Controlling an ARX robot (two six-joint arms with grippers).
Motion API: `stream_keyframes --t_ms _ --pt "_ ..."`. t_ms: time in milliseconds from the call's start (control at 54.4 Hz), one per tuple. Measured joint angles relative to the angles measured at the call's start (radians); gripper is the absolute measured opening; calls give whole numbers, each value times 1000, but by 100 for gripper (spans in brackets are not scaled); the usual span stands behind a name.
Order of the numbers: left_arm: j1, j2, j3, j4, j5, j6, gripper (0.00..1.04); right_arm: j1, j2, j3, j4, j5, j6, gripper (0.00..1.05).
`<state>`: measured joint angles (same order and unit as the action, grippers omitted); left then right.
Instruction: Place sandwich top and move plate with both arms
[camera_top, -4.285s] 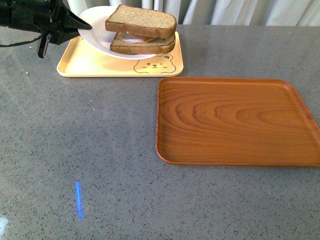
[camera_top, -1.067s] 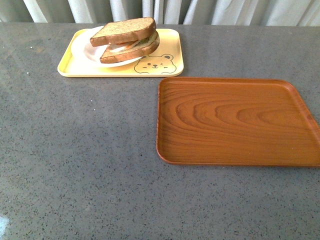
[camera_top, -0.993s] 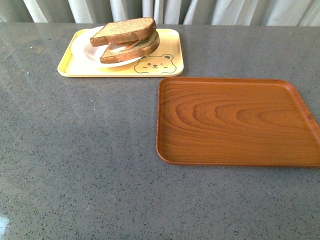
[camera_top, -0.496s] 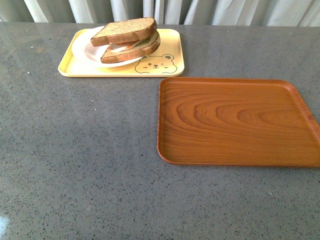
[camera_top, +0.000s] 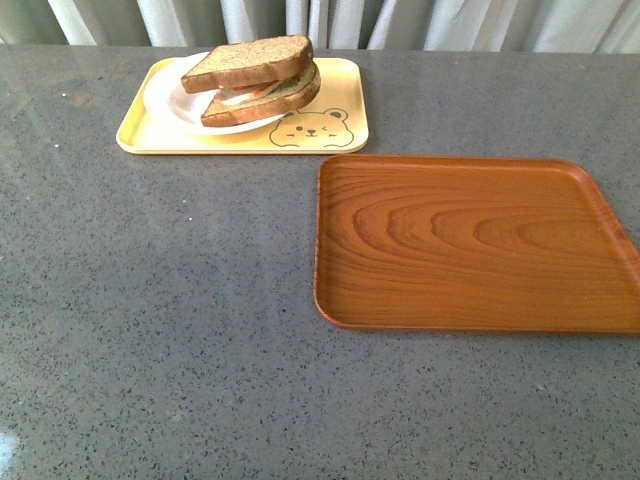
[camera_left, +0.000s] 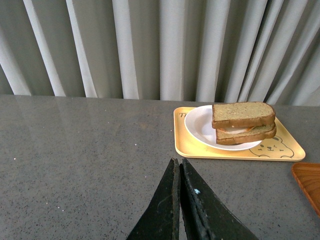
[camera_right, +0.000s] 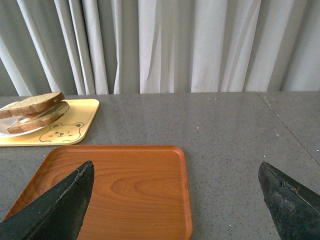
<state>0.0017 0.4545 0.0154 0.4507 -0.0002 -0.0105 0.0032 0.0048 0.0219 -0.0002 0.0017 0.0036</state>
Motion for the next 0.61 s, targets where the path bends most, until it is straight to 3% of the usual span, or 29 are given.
stream_keyframes --t_ms 607 --pt "0 -245 0 -239 0 0 2 0 0 0 0 0 0 96"
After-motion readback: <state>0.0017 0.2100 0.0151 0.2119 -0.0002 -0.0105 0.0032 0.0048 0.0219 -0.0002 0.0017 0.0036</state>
